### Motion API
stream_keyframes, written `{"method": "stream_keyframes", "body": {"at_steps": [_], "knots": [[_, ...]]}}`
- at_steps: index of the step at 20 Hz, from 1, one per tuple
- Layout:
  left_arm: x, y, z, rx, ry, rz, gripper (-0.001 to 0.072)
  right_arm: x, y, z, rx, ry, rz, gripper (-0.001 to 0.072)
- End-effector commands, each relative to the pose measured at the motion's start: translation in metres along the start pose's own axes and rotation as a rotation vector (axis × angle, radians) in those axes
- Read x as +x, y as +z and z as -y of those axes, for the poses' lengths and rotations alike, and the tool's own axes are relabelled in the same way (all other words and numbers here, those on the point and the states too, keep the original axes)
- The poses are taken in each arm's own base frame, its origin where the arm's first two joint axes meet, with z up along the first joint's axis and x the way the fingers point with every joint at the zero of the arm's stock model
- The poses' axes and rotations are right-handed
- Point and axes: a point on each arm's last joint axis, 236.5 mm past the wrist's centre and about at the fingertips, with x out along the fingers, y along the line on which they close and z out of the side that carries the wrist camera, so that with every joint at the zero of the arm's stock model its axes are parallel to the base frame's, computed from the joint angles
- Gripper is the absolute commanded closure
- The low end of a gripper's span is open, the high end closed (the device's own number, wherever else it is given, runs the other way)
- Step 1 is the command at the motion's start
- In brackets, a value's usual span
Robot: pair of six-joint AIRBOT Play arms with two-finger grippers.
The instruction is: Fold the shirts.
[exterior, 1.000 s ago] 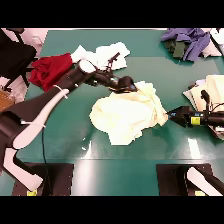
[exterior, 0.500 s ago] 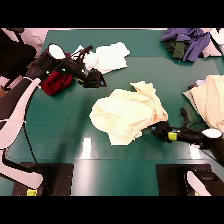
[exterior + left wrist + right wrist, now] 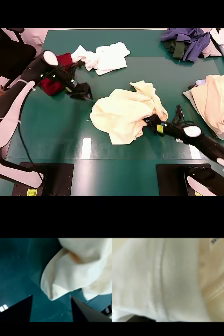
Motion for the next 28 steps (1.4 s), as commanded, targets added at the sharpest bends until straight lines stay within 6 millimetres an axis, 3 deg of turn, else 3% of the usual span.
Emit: {"method": "stream_keyframes", "body": {"at_steps": [1, 2, 3, 6, 8, 11, 17, 18, 19, 20, 21, 23, 24, 26, 28], "knots": [[0.016, -0.040, -0.018, -0.097, -0.049, -0.041, 0.0177, 0.010, 0.025, -0.047, -0.125, 0.052, 0.042, 0.0620], [0.023, -0.052, -0.020, -0.116, -0.057, -0.054, 0.0177, 0.009, 0.026, -0.061, -0.150, 0.076, 0.038, 0.0683], [0.032, -0.066, -0.019, -0.130, -0.081, -0.081, 0.0177, 0.005, 0.029, -0.074, -0.164, 0.104, 0.042, 0.0684], [0.053, -0.085, 0.018, -0.165, -0.317, -0.086, 0.0177, -0.027, 0.045, -0.110, -0.199, 0.201, 0.145, 0.0685], [0.061, -0.069, 0.030, -0.207, -0.422, 0.018, 0.0178, -0.051, 0.055, -0.129, -0.211, 0.261, 0.212, 0.0686], [0.081, -0.054, 0.016, -0.198, -0.331, 0.111, 0.0179, -0.071, 0.065, -0.138, -0.210, 0.298, 0.251, 0.0686], [0.130, -0.027, 0.040, -0.105, -0.151, 0.270, 0.0180, -0.070, 0.056, -0.140, -0.214, 0.304, 0.223, 0.0686], [0.135, -0.029, 0.051, -0.096, -0.162, 0.270, 0.0334, -0.070, 0.056, -0.140, -0.212, 0.305, 0.220, 0.0686], [0.137, -0.031, 0.064, -0.074, -0.186, 0.265, 0.0549, -0.070, 0.055, -0.140, -0.212, 0.306, 0.217, 0.0686], [0.134, -0.030, 0.078, -0.047, -0.218, 0.265, 0.0683, -0.071, 0.057, -0.140, -0.204, 0.307, 0.221, 0.0687], [0.124, -0.025, 0.091, -0.028, -0.252, 0.274, 0.0682, -0.074, 0.062, -0.142, -0.204, 0.311, 0.230, 0.0686], [0.084, -0.004, 0.114, 0.039, -0.292, 0.343, 0.0683, -0.096, 0.081, -0.160, -0.247, 0.346, 0.293, 0.0686], [0.052, 0.010, 0.121, 0.059, -0.294, 0.405, 0.0684, -0.116, 0.093, -0.174, -0.284, 0.377, 0.347, 0.0686], [-0.020, 0.032, 0.116, 0.083, -0.217, 0.553, 0.0684, -0.160, 0.117, -0.199, -0.348, 0.425, 0.434, 0.0687], [-0.098, 0.037, 0.101, 0.117, -0.062, 0.704, 0.0684, -0.194, 0.126, -0.205, -0.426, 0.406, 0.429, 0.0687]]}}
